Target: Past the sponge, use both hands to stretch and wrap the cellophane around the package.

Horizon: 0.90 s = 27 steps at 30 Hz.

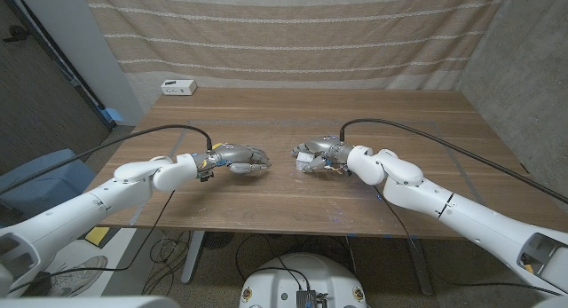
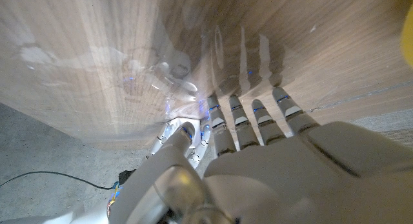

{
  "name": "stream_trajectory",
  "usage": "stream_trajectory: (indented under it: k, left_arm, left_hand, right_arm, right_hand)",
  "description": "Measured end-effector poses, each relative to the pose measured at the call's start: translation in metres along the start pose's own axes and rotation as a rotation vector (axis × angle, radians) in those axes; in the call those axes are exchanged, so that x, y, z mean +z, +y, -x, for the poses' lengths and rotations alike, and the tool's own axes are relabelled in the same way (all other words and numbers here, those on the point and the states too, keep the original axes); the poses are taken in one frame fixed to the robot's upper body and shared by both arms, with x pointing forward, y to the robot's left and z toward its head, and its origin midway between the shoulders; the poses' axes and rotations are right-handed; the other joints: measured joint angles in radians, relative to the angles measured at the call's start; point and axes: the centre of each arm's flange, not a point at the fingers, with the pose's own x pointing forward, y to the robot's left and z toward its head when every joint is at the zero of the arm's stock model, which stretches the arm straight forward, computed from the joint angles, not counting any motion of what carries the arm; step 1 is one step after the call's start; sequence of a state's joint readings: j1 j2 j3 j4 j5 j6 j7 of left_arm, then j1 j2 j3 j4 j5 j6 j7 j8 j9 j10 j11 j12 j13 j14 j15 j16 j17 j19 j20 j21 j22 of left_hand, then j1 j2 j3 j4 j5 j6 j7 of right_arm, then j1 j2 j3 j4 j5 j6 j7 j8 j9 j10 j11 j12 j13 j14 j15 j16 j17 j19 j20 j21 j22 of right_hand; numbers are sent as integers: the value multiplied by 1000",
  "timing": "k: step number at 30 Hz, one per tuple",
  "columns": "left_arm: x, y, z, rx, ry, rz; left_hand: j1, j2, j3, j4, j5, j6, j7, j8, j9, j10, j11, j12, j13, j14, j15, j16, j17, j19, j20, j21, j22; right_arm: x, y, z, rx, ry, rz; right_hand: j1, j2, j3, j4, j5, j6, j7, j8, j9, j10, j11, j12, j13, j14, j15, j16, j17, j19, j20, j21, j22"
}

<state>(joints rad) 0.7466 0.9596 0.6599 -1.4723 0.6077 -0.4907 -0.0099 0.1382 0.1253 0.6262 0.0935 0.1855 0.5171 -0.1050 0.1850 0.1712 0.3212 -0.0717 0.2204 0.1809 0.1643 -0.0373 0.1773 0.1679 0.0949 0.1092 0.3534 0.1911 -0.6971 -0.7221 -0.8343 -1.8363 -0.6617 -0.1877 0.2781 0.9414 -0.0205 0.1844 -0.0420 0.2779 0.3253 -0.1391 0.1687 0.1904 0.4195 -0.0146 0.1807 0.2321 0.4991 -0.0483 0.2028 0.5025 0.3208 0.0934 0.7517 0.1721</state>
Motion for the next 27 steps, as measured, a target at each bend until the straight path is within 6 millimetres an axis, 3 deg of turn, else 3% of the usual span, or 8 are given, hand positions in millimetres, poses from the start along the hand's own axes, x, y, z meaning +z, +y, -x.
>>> stream_trajectory:
  k: [6, 11, 13, 17, 22, 24, 27]
  left_arm:
    - [0, 0, -1, -1, -2, -1]
    - [-1, 0, -2, -3, -3, -2]
    - [-1, -1, -2, -4, -4, -3]
    - [-1, -2, -3, -6, -4, -4]
    - [0, -2, -2, -4, -3, -5]
    - [0, -2, -2, -5, -2, -6]
    - [0, -3, -2, -5, -2, -6]
  left_hand:
    - [0, 0, 0, 0, 0, 0, 0, -4, 0, 0, 0, 0, 0, 0, 0, 0, 0, 0, 0, 0, 0]
    - [-4, -4, 0, 0, 7, 0, 0, -5, -1, 0, 0, 0, 0, 0, 0, 0, 0, 0, 0, 0, 0]
    - [-4, -4, 3, 3, 7, -4, -4, -5, -2, 0, 0, 0, 0, 0, 0, 0, 0, 0, 0, -2, 0]
    - [-4, -4, 4, 4, 7, -5, -5, -5, -2, 0, 0, -7, 0, 0, 0, 0, 0, 0, 0, -6, 0]
    - [-4, -4, 4, 4, 7, -13, -2, -8, -2, 0, 0, -8, 0, 0, 0, 0, 0, 0, 0, -6, 0]
    - [-4, -4, 6, 6, 7, -13, -2, -9, -2, 0, 0, -8, 0, 0, 0, 0, 0, 0, 0, -6, 0]
    - [-4, -4, 8, 8, 7, -14, -4, -12, -1, 0, 0, -8, 0, 0, 0, 0, 0, 1, 1, -6, 0]
  right_arm:
    - [0, -7, 3, 4, 8, -5]
    - [-4, -15, 7, 0, 22, -43]
    - [-6, -17, 8, -3, 26, -67]
    - [-10, -22, 13, -20, 34, -124]
    - [-16, -27, 19, -63, 43, -206]
    - [-18, -28, 21, -92, 53, -237]
    - [-22, -31, 26, -145, 85, -267]
  right_hand:
    - [-73, -27, -50, 25, 15, -82, 14, 0, 0, -79, 5, 0, 0, -60, 3, 0, -4, -33, 7, -29, 3]
    - [-164, -41, -102, 66, 22, -130, 30, 9, 0, -138, 24, 0, 0, -124, 5, 0, -9, -64, 28, -62, 3]
    - [-208, -29, -121, 89, 30, -138, 39, 13, 0, -150, 36, 2, 0, -138, 6, 0, -11, -79, 32, -76, 3]
    - [-275, 1, -137, 129, 30, -132, 53, 24, 3, -154, 40, 11, 0, -158, 14, 0, -11, -101, 49, -95, 3]
    - [-344, 42, -150, 170, 30, -93, 61, 35, 3, -144, 60, 23, -1, -166, 20, 10, -16, -117, 49, -113, 3]
    - [-344, 76, -141, 174, 35, -75, 66, 39, 2, -130, 54, 27, -4, -160, 14, 16, -20, -107, 39, -113, 3]
    - [-318, 105, -123, 157, 37, -62, 71, 39, 0, -121, 50, 27, -5, -156, 10, 16, -29, -99, 31, -121, 3]
